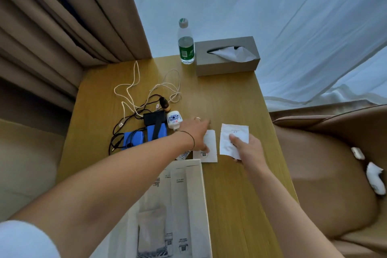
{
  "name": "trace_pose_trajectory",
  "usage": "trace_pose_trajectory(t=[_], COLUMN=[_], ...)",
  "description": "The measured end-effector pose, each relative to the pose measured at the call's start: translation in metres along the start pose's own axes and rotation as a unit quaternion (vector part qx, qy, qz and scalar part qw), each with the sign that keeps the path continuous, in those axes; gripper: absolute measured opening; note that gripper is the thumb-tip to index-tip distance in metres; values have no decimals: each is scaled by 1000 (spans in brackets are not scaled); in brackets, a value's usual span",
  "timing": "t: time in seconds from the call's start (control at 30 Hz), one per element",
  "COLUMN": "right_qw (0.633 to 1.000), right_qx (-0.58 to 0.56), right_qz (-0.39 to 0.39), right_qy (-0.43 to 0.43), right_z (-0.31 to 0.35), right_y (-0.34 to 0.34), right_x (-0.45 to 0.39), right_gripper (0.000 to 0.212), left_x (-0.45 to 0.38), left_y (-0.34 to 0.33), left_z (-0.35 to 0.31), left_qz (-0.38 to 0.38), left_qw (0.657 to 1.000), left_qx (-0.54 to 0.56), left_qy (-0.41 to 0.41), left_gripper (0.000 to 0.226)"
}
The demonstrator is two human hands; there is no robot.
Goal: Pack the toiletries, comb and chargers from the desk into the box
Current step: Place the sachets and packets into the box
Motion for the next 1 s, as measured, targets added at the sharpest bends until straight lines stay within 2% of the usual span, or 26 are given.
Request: trace_pose_trajectory(t=[0.13,0.2,0.3,0.4,0.57,0.7,0.87,0.93,1.0], right_qw=[1000,999,999,998,998,996,990,984,979], right_qx=[-20,-31,-43,-52,-29,-25,-27,-16,29], right_qz=[11,14,13,31,38,56,96,135,161], right_qy=[2,4,10,21,44,66,100,114,123], right_z=[2,2,7,18,43,64,88,95,97], right_y=[4,7,10,9,2,-17,-47,-61,-75], right_x=[7,9,10,17,37,59,94,109,122], right_gripper=[14,15,13,16,18,20,6,19,33], left_x=[-7,-9,-6,5,39,71,123,146,168], left_y=[-4,-6,-1,13,38,52,62,64,65], left_z=[-11,-14,-14,-11,6,29,67,86,105], left_qz=[-16,-24,-37,-74,-152,-217,-289,-317,-341], left_qw=[997,998,997,980,909,849,760,715,685], left_qx=[-54,-32,59,185,389,481,579,620,640], left_qy=[-45,-47,-23,-13,17,27,60,66,76], left_gripper=[94,90,61,29,47,23,26,27,29])
Point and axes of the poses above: each hand's wrist, its own x-axis away from the middle knuckle, its own y-axis out of the back of the hand, z = x × y, the point moved 9 cm from there along -x, towards the middle knuckle, and after that the axes turned 10 degrees about x, right-handed, at the moved point
